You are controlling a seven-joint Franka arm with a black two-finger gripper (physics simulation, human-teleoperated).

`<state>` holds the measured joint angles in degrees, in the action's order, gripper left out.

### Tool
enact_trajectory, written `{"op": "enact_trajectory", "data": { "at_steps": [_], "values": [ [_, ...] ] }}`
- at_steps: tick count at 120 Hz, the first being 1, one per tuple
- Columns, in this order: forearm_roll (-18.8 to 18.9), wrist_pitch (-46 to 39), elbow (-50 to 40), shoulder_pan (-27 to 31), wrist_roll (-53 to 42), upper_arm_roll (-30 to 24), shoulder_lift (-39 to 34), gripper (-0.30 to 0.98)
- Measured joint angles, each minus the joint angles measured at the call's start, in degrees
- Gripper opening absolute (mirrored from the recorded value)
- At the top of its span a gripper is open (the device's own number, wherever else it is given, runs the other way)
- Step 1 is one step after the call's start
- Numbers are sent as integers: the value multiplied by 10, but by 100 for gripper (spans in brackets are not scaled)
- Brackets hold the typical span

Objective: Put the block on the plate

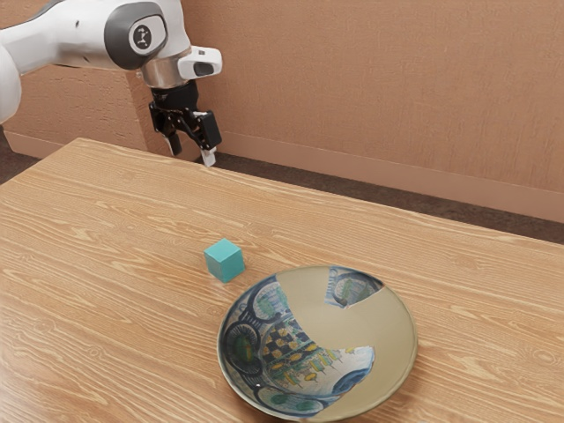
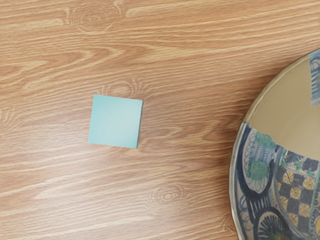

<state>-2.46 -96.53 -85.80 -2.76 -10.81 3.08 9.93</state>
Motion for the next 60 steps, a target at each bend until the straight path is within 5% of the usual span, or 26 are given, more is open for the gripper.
{"op": "enact_trajectory", "data": {
  "at_steps": [60],
  "values": [
    [-2,-29,-51,0,-22,0,41,69]
  ]
}}
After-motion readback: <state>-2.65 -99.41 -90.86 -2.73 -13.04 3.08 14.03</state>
